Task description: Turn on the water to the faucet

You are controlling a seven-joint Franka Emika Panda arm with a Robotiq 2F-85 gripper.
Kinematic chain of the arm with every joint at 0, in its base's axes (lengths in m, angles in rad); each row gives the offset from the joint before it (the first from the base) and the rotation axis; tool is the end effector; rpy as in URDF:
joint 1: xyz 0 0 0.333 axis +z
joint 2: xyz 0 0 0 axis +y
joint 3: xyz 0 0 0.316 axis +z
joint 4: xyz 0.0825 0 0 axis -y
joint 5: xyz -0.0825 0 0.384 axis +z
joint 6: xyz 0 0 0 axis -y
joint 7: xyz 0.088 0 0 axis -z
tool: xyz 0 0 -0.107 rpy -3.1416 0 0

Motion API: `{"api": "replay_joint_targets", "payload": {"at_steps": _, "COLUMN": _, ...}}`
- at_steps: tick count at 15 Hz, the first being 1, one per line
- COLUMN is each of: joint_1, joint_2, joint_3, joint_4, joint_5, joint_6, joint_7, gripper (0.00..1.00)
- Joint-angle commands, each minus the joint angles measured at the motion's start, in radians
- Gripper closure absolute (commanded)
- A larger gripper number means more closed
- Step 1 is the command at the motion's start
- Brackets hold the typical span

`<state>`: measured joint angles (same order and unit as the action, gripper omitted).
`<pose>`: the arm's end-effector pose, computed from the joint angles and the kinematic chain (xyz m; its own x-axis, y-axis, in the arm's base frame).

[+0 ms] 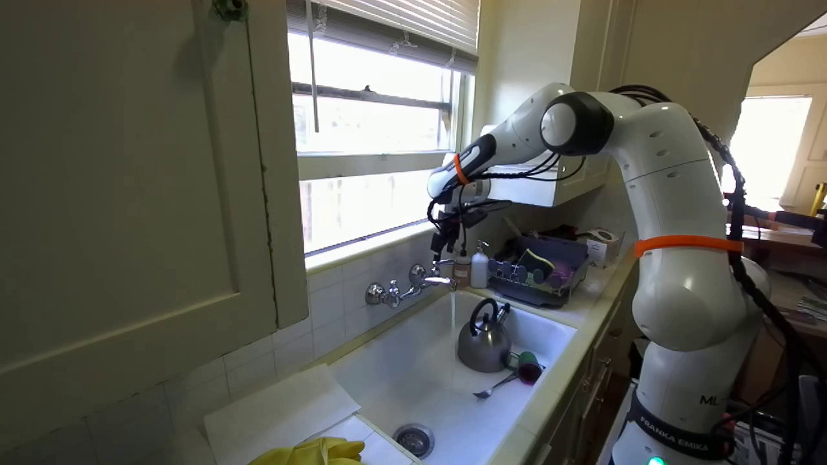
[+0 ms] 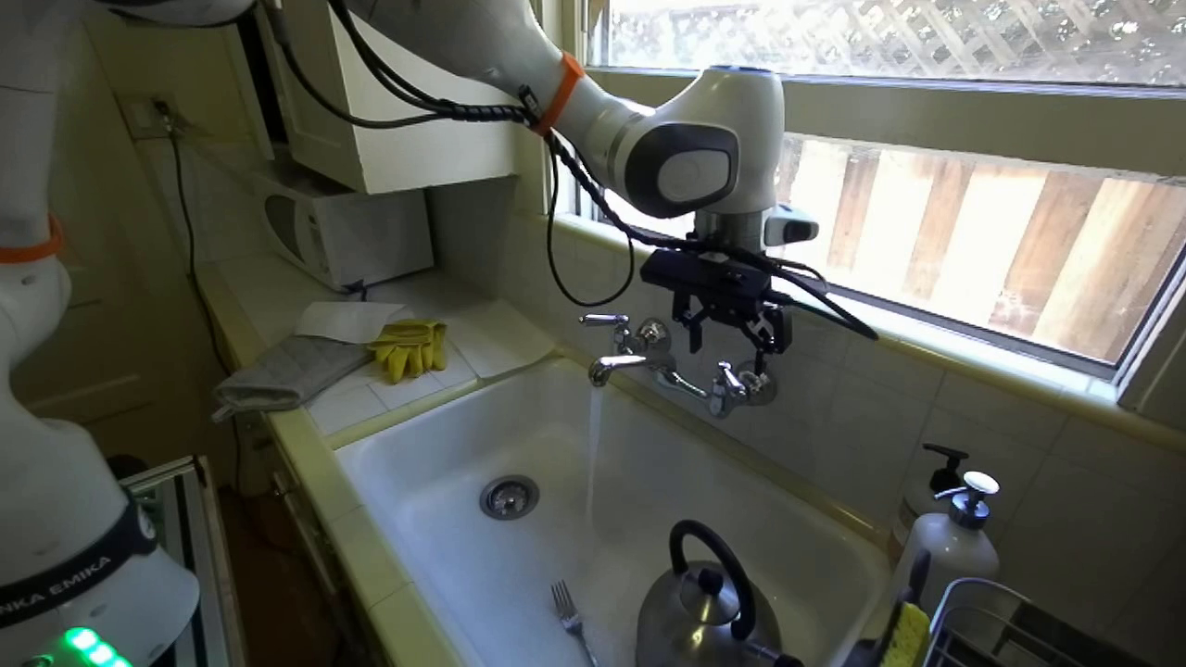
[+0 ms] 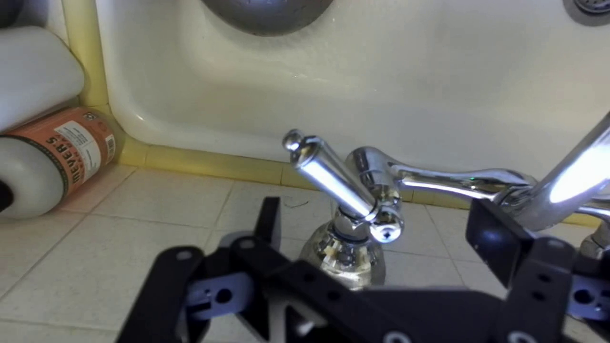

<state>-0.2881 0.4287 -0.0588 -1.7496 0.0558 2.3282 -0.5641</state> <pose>0.6334 -0.2239 0.3424 0.9719 0.1904 0.1382 0.1833 -0.9811 0.0621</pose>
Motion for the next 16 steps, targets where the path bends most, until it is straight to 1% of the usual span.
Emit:
{"api": "replay_joint_targets", "payload": {"at_steps": 1, "joint_1": 0.015, "joint_2": -0.093, "joint_3": -0.021, "joint_4": -0.073, "joint_5": -0.032, "joint_6": -0.004, "joint_7": 0.062, "gripper": 0.00}}
{"api": "replay_joint_targets", "payload": {"at_steps": 5, "joint_1": 0.041, "joint_2": -0.193, "joint_3": -0.039, "joint_4": -0.135, "joint_5": -0.078, "joint_6": -0.036, "joint_7": 0.153, "gripper": 0.00}}
{"api": "replay_joint_targets", "payload": {"at_steps": 9, "joint_1": 0.086, "joint_2": -0.299, "joint_3": -0.055, "joint_4": -0.224, "joint_5": -0.139, "joint_6": -0.051, "joint_7": 0.299, "gripper": 0.00}}
{"api": "replay_joint_targets", "payload": {"at_steps": 12, "joint_1": 0.108, "joint_2": -0.379, "joint_3": -0.049, "joint_4": -0.293, "joint_5": -0.156, "joint_6": -0.081, "joint_7": 0.352, "gripper": 0.00}}
{"api": "replay_joint_targets", "payload": {"at_steps": 16, "joint_1": 0.130, "joint_2": -0.463, "joint_3": -0.044, "joint_4": -0.351, "joint_5": -0.146, "joint_6": -0.168, "joint_7": 0.384, "gripper": 0.00}}
